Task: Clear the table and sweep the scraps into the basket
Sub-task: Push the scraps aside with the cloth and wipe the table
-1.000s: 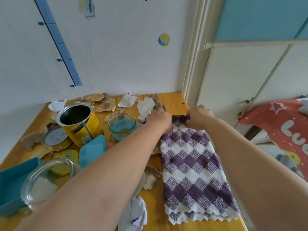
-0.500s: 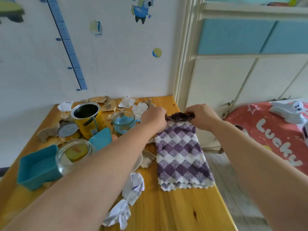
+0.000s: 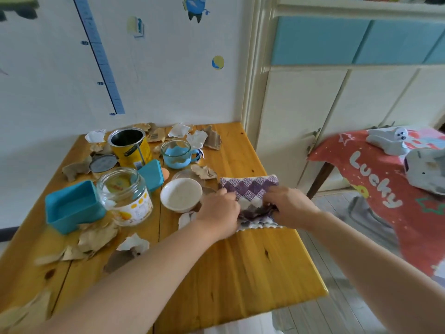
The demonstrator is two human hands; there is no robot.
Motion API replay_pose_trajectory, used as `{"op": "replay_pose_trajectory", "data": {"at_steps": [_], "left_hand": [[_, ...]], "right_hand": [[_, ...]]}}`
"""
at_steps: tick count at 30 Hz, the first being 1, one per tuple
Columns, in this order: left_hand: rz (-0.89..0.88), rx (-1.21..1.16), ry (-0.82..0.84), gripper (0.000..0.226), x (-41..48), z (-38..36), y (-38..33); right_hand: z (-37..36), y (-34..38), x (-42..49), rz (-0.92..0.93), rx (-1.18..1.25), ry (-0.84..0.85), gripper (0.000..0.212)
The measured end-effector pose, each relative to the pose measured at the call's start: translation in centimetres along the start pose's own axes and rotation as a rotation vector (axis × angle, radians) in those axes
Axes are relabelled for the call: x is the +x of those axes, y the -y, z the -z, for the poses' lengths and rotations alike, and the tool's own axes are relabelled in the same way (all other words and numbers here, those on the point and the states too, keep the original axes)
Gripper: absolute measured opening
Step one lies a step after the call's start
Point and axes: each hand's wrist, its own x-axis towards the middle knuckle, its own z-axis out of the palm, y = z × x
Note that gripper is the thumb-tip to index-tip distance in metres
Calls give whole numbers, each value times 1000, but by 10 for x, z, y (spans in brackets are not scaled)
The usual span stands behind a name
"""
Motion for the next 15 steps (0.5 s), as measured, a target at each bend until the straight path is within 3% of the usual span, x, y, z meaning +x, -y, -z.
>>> {"op": "replay_pose_trajectory", "data": {"at_steps": [5,8,9,12,15], "left_hand": [[15,-31,-11,37,-13,-9,-11],[12,-27,-88,58,-27,-23,-14],[15,-18,-71,61,-32,-28,-15],[126,-140,-28,75,-49,-41,-23],[220,-289,-11,96,-59,-47,-29]], "right_hand": [[-3,-2,0,-67,45,-17,57],[-1,6,15,-132,55,-153,47],[-3,12,22,-173,57,-144,43],[-18,31,36,-322,31,71,62],[-37,43,39,-390,18,90,73]]}}
